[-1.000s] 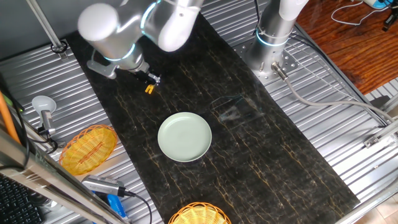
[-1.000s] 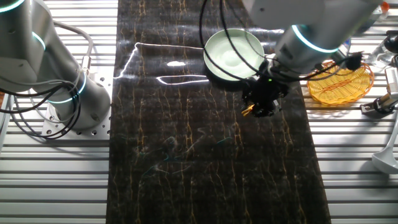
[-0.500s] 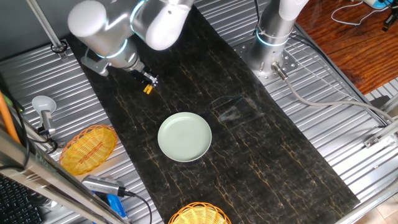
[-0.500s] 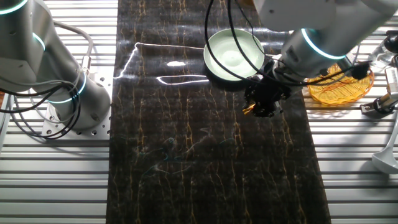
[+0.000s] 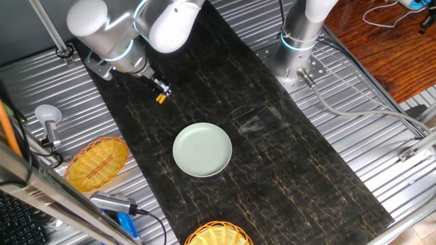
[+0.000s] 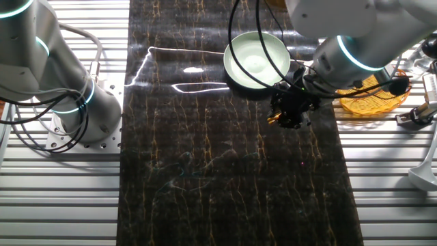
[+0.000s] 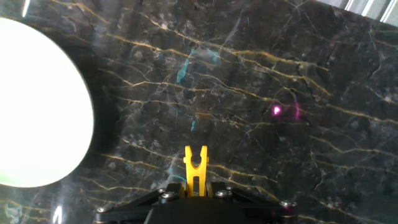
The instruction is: Use a clamp
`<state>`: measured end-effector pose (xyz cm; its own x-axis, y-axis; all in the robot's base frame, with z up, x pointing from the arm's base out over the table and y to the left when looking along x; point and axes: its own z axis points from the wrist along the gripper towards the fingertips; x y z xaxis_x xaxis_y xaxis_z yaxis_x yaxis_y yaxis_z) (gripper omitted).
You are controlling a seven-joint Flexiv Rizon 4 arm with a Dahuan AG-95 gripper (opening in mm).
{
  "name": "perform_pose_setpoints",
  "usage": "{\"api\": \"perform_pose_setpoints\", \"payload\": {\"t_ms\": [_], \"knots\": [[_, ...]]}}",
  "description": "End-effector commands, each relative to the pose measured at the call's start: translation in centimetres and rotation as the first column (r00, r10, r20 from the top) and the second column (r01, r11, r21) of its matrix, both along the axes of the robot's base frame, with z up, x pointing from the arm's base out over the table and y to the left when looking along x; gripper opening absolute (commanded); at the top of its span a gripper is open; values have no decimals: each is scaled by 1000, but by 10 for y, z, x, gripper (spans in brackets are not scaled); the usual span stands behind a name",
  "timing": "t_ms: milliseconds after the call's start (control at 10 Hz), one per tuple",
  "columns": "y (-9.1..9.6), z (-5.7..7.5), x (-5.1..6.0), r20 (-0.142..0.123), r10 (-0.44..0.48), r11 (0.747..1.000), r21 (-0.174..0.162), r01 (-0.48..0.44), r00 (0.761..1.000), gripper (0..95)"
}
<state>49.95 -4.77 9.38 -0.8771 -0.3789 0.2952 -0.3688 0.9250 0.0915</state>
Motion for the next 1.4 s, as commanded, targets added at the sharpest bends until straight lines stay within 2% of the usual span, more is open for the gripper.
{"api": "perform_pose_setpoints", "payload": {"t_ms": [100, 400, 600, 900, 1200, 1300, 1400], "knots": [[0, 0, 1, -3, 43, 999, 7, -43, 999, 0], [0, 0, 1, 0, 87, 996, 16, -87, 996, 0], [0, 0, 1, 9, 93, 995, 21, -94, 996, 0], [0, 0, 1, 10, 100, 994, 32, -101, 995, 0], [0, 0, 1, -30, 63, 997, 57, -61, 998, 0], [0, 0, 1, -73, 31, 998, 56, -27, 997, 0], [0, 0, 1, -87, 31, 998, 56, -26, 996, 0]]}}
